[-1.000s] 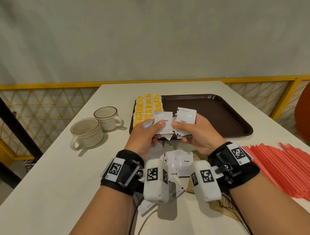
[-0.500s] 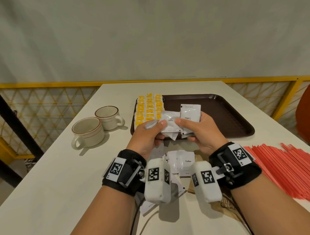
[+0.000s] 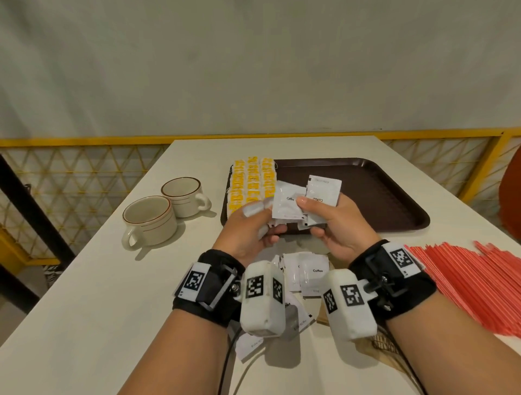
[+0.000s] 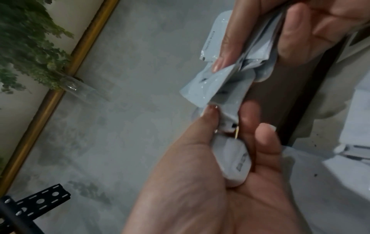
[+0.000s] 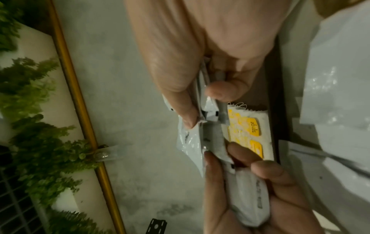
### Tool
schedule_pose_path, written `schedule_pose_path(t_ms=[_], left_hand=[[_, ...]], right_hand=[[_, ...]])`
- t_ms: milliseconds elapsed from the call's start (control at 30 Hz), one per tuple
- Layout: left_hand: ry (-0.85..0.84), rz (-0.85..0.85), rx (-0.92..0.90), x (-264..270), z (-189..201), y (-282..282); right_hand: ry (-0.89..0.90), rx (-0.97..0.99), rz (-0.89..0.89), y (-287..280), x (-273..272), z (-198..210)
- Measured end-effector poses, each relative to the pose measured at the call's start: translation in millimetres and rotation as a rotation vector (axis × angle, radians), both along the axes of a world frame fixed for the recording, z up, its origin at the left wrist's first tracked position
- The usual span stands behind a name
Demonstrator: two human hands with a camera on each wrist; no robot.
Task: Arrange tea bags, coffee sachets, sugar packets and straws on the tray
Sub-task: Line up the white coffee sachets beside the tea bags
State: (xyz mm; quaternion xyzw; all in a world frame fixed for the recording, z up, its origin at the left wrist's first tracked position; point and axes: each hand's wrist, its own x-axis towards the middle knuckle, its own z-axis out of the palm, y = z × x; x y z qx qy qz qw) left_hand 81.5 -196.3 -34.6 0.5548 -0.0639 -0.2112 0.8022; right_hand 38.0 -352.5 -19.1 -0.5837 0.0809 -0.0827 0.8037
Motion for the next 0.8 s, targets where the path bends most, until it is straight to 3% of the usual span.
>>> schedule_pose_path(t_ms=[133,300,433,533,667,800], left_hand=[[0.102,-0.118,-0.022,-3,4,-2],[0.305,-0.226,-0.064,-4,5,1],[0.318,-0.465,-0.046,-11,10,-1],[0.320,-0.535,-0.001,-10,8,-3],[0.276,-0.436,0.014,-13,9,-4],[0.208,-0.140,-0.128,-10,8,-7]], right_hand=[[-0.011,0.012,0.008,-8,-1,5],[-0.031,-0.097,0.190,-7,-9,13],[-0.098,-0.271,0.212,-6,-9,13],[-0.122,-0.392,0.213,-5,-9,10],[-0.144,-0.383,0.099,-6,-5,8],[-0.070,-0.187,-0.021,-12,0,8]])
